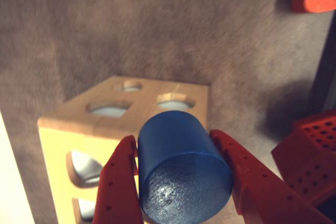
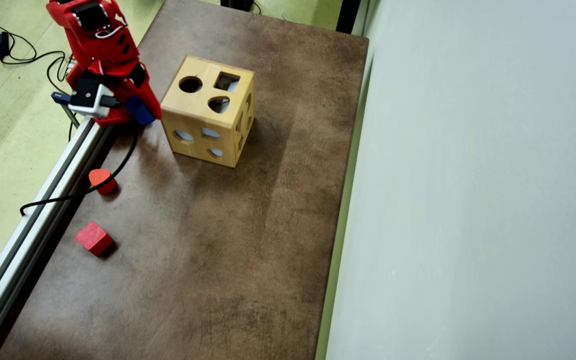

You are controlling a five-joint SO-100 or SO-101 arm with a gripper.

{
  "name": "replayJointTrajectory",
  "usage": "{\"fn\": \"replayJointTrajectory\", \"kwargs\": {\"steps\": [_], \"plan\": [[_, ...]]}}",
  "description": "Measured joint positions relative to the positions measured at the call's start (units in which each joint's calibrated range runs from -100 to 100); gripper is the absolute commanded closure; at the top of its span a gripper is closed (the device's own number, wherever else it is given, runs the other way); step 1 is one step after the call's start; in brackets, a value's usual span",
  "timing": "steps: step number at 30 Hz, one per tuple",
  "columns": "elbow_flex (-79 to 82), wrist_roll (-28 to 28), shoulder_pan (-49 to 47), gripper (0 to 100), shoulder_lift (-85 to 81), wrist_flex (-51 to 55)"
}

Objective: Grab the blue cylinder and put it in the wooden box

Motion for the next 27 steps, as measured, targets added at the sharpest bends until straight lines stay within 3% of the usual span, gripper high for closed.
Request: {"fn": "replayJointTrajectory", "kwargs": {"steps": [12, 27], "plan": [[-0.2, -4.4, -15.9, 87, 2.7, 0.0], [-0.2, -5.1, -22.4, 87, 5.4, 0.0]]}}
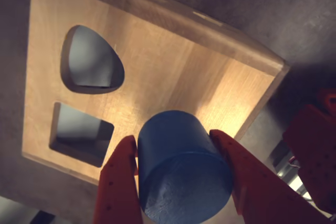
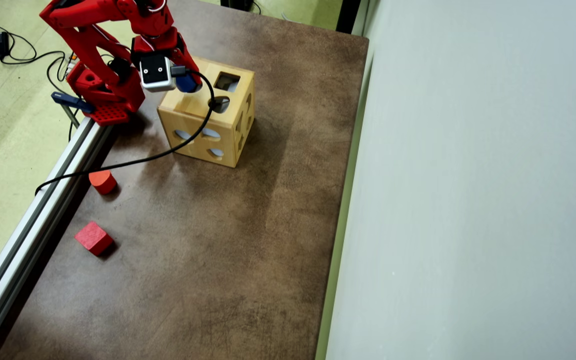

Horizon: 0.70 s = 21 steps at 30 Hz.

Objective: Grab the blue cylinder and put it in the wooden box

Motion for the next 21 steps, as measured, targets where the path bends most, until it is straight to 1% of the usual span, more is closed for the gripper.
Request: {"fn": "replayJointTrajectory", "kwargs": {"steps": [8, 15, 21], "plan": [[0.0, 0.0, -0.1, 87, 0.8, 0.0], [0.0, 0.0, -4.2, 87, 3.1, 0.0], [0.0, -0.7, -5.1, 86, 3.2, 0.0]]}}
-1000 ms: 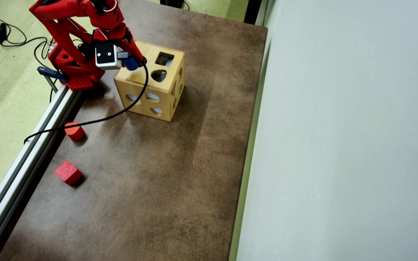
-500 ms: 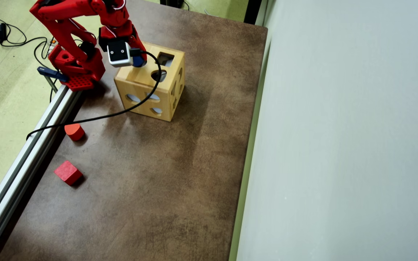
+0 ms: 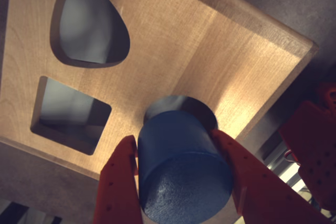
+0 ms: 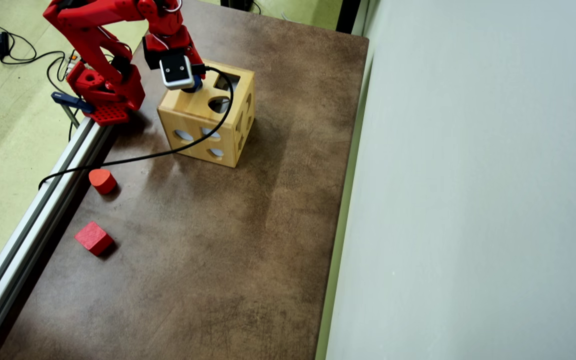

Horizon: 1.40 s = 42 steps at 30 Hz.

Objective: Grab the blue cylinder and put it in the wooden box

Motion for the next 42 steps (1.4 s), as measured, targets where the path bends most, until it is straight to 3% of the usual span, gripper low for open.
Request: {"fn": "replayJointTrajectory", "kwargs": {"steps": [14, 20, 42], "plan": [[0.0, -0.1, -0.6, 86, 0.0, 0.0], [0.0, -2.3, -0.6, 79, 0.0, 0.0], [0.0, -3.2, -0.6, 78, -3.9, 2.8]]}}
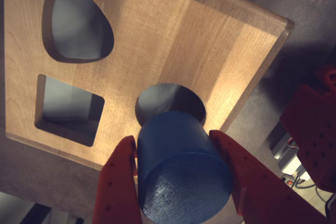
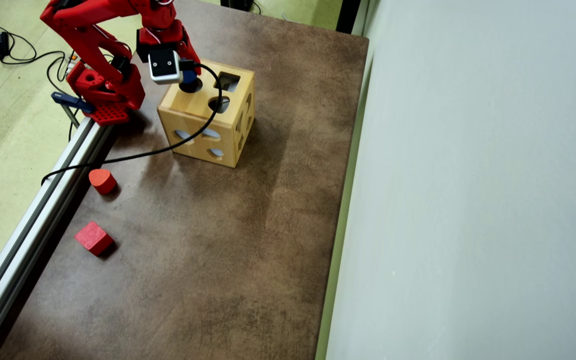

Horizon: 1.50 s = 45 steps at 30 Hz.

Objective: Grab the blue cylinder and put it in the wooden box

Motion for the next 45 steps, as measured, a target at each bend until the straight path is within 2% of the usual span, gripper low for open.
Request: {"fn": "replayJointTrajectory", "kwargs": {"steps": [22, 31, 45], "plan": [[0.0, -0.8, 2.4, 78, 0.0, 0.0], [-0.1, -0.9, 2.7, 70, 1.3, 0.0], [-0.1, -0.9, 2.7, 70, 1.3, 0.0]]}}
